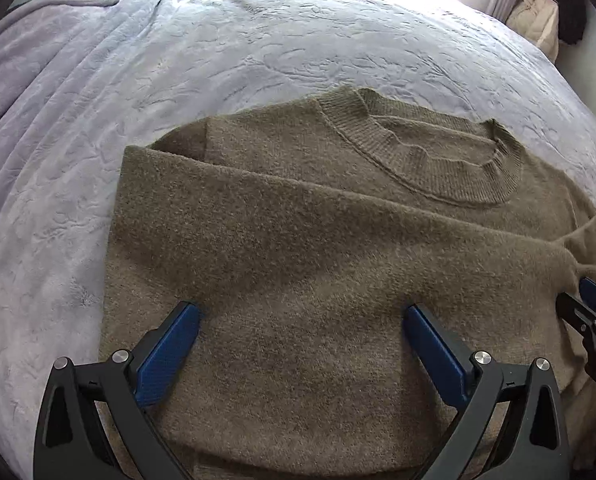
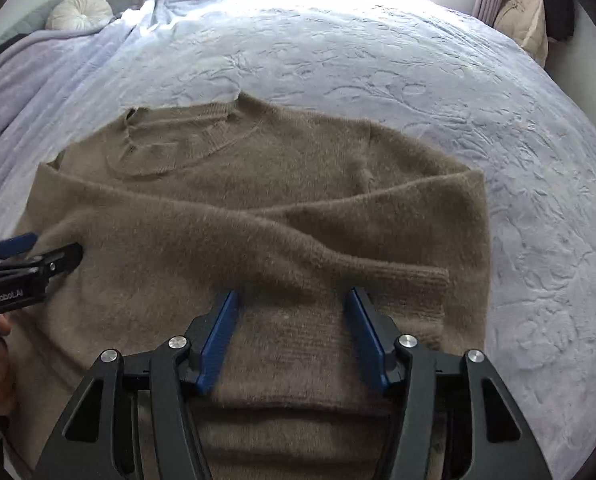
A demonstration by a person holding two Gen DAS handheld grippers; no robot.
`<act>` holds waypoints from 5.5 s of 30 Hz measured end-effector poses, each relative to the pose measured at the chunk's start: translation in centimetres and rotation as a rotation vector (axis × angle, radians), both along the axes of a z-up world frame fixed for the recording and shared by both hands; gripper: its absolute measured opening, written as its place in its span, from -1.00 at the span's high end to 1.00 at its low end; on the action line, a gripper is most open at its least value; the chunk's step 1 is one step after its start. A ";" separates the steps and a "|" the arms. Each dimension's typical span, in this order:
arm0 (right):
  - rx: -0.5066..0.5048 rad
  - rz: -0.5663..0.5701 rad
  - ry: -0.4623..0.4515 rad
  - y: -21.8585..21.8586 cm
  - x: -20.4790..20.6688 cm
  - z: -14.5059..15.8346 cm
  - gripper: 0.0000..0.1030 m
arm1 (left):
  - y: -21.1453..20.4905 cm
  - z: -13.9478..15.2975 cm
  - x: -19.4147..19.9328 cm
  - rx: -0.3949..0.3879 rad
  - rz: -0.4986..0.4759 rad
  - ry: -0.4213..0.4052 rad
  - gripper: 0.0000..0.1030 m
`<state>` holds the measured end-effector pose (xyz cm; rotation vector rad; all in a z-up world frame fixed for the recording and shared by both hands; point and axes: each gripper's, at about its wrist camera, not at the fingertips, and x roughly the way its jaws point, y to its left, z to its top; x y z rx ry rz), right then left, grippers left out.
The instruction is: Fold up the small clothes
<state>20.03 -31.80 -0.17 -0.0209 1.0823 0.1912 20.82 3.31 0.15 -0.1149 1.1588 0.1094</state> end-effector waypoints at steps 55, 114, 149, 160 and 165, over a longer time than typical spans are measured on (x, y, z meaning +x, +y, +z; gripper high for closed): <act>-0.103 0.449 -0.060 -0.1 -33.1 0.1 -0.63 | -0.7 -2.1 -33.5 0.102 -0.222 -0.119 -1.00; -0.177 -0.027 0.068 3.4 -17.7 1.1 -0.82 | -8.3 -1.4 -26.2 0.048 -0.086 -0.077 -1.00; -0.052 -0.080 -0.007 2.4 -5.7 1.3 -0.82 | -5.9 0.4 -11.0 -0.029 0.096 -0.012 -1.00; 0.055 -0.212 -0.127 -3.4 -11.0 5.6 -0.83 | -5.3 3.3 -16.3 -0.171 0.074 -0.100 -1.00; -0.043 0.003 -0.104 2.2 -15.6 4.5 -0.83 | -9.3 1.4 -20.7 0.026 -0.046 -0.079 -1.00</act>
